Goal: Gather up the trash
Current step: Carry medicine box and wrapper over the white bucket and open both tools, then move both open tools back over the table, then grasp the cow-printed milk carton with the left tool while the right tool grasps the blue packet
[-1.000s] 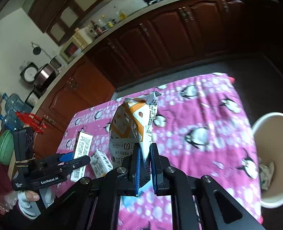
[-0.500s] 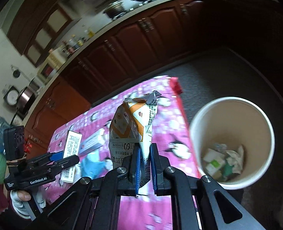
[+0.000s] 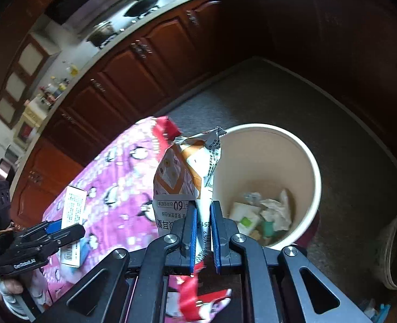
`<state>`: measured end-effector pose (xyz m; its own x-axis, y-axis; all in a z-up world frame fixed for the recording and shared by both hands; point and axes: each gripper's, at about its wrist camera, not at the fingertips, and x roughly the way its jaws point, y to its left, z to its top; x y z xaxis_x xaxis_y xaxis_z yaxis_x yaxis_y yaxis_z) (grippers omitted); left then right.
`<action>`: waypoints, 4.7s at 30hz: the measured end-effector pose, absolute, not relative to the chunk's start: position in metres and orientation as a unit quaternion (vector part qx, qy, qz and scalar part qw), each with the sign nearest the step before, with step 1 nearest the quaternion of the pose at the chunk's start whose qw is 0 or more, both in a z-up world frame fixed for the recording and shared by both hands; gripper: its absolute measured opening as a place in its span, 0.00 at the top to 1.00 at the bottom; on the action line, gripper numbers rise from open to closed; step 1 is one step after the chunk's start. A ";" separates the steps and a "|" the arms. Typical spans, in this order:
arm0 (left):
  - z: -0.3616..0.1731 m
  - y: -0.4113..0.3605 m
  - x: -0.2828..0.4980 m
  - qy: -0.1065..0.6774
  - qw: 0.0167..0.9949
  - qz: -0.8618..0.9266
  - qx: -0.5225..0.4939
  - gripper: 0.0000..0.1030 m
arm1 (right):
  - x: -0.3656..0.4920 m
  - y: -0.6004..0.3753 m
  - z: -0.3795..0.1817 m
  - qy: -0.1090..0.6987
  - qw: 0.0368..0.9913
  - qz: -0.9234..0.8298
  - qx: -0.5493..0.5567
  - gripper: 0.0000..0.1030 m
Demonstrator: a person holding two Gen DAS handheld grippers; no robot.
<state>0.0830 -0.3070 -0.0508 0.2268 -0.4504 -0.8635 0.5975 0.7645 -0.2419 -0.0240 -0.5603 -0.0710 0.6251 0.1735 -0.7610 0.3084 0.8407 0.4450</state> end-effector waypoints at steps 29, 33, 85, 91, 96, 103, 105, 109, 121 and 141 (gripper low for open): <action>-0.095 -0.390 0.111 0.552 0.749 -0.366 0.031 0.44 | -0.017 -0.597 -0.111 0.463 0.833 -0.146 0.266 0.65; -0.098 -0.381 0.115 0.557 0.748 -0.361 0.022 0.41 | -0.020 -0.596 -0.113 0.466 0.831 -0.143 0.269 0.64; -0.041 -0.170 0.077 0.528 0.818 -0.230 0.004 0.40 | 0.014 -0.449 -0.071 0.478 0.850 0.017 0.221 0.52; -0.046 -0.108 0.078 0.536 0.823 -0.185 -0.022 0.40 | 0.021 -0.416 -0.073 0.489 0.847 0.053 0.204 0.46; -0.051 -0.060 0.079 0.544 0.825 -0.145 -0.053 0.40 | 0.024 -0.389 -0.076 0.499 0.840 0.084 0.194 0.46; -0.068 -0.018 0.083 0.561 0.815 -0.095 -0.108 0.40 | 0.030 -0.347 -0.086 0.520 0.826 0.127 0.178 0.45; -0.073 -0.014 0.084 0.564 0.812 -0.082 -0.124 0.40 | 0.031 -0.337 -0.087 0.524 0.823 0.137 0.169 0.45; -0.081 -0.012 0.089 0.566 0.808 -0.067 -0.147 0.40 | 0.032 -0.326 -0.087 0.526 0.823 0.147 0.158 0.45; -0.101 -0.028 0.106 0.581 0.799 -0.040 -0.153 0.31 | 0.037 -0.319 -0.091 0.530 0.815 0.163 0.169 0.42; -0.096 -0.005 0.104 0.572 0.806 -0.084 -0.125 0.42 | 0.063 -0.274 -0.116 0.519 0.782 0.226 0.262 0.69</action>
<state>0.1044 -0.0054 -0.0960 0.3305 -0.2783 -0.9018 -0.0077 0.9547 -0.2974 0.0630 -0.2745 -0.1157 0.3593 0.6249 -0.6931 -0.0820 0.7610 0.6435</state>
